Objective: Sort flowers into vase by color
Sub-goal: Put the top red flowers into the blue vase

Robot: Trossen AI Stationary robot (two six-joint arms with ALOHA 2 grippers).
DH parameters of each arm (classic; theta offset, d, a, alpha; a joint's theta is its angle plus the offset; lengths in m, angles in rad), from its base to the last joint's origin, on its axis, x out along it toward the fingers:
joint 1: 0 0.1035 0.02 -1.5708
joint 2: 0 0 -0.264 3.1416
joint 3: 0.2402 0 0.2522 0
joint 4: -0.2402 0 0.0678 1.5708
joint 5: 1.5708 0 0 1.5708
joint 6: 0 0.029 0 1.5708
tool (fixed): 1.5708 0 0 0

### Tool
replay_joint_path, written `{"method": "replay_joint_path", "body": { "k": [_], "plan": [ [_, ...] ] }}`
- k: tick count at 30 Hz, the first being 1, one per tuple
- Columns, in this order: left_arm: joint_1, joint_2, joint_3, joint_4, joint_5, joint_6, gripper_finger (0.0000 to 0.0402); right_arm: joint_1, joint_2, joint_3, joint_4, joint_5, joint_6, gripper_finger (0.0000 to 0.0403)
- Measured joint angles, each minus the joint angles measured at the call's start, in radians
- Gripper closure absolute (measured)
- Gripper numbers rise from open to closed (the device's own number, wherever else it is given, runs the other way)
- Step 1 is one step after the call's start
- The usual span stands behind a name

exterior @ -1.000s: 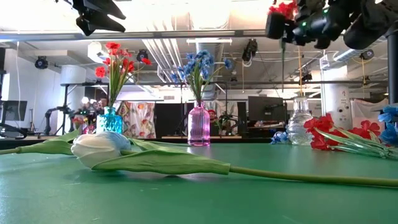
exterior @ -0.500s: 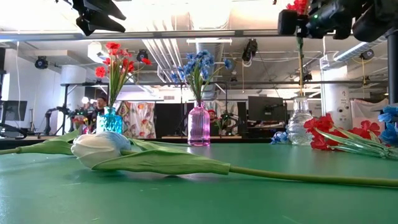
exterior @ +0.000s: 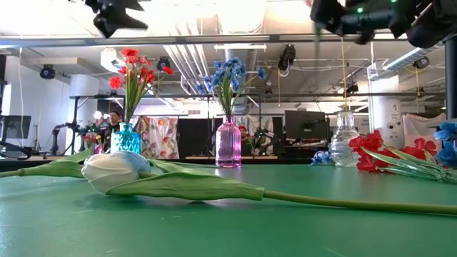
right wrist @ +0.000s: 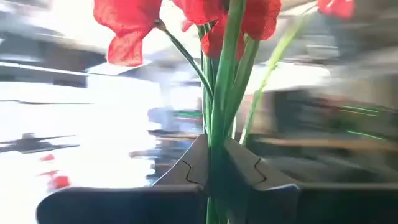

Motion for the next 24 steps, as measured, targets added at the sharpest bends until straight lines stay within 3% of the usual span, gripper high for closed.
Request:
{"method": "replay_joint_path", "body": {
  "k": [4, 7, 13, 24],
  "plan": [
    [-0.001, 0.039, -0.046, 0.214, 0.149, 0.061, 0.0203, 0.003, 0.014, 0.015, -0.099, -0.418, 0.163, 0.0385],
    [0.000, 0.084, -0.080, 0.360, 0.166, 0.120, 0.0203, 0.008, 0.049, 0.049, -0.172, -0.571, 0.281, 0.0385],
    [0.000, 0.219, -0.094, 0.565, 0.167, 0.199, 0.0203, 0.050, 0.161, 0.142, -0.275, -0.690, 0.367, 0.0385],
    [-0.001, 0.470, -0.094, 0.900, 0.168, 0.213, 0.0203, 0.121, 0.359, 0.307, -0.281, -0.693, 0.292, 0.0385]
  ]
}}
